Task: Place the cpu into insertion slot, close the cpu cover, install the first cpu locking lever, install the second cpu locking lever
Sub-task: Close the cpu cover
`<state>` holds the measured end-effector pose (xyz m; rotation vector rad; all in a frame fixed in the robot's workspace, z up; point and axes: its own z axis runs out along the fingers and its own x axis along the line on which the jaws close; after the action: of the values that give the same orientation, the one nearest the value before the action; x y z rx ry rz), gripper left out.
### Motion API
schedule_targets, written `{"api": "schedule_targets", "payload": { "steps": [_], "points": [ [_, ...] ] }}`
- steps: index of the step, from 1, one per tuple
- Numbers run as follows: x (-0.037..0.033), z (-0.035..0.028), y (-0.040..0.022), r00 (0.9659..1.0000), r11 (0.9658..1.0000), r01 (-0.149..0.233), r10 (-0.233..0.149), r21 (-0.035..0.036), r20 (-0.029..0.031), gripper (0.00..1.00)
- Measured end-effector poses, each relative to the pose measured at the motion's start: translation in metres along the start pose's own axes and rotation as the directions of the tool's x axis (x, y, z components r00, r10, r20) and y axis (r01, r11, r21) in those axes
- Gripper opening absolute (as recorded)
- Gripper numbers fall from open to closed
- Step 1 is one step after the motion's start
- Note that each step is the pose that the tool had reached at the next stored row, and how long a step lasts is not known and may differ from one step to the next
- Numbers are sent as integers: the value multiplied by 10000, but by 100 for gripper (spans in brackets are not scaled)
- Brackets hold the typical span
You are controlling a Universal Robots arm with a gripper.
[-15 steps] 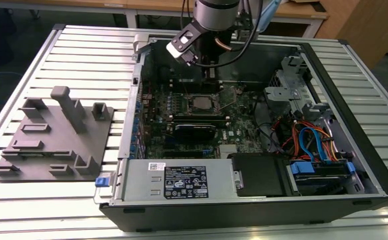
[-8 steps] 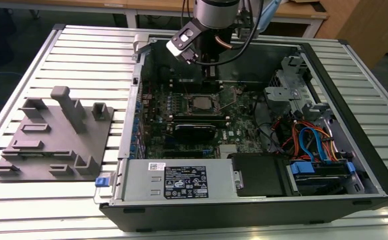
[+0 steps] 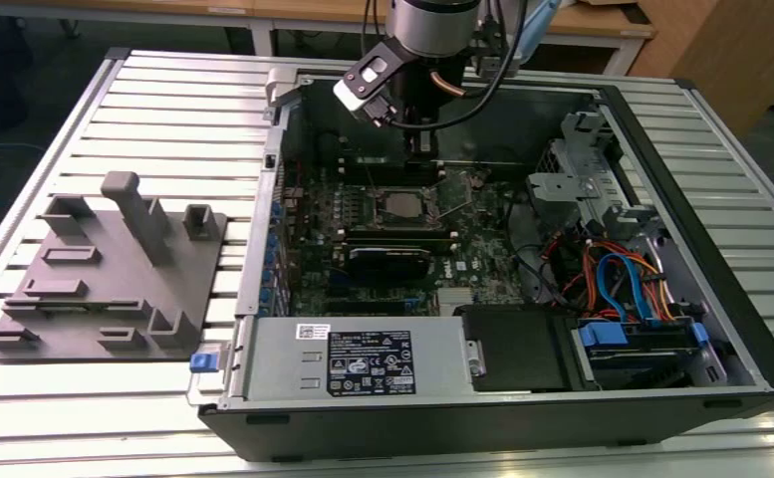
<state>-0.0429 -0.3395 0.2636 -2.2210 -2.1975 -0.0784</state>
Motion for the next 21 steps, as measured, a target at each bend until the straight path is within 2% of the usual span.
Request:
{"api": "schedule_targets", "payload": {
  "steps": [14,21],
  "points": [
    [0,1,19,10000,10000,-16,16,-1,0,11],
    [1,2,93,10000,10000,-15,15,0,0,11]
  ]
}}
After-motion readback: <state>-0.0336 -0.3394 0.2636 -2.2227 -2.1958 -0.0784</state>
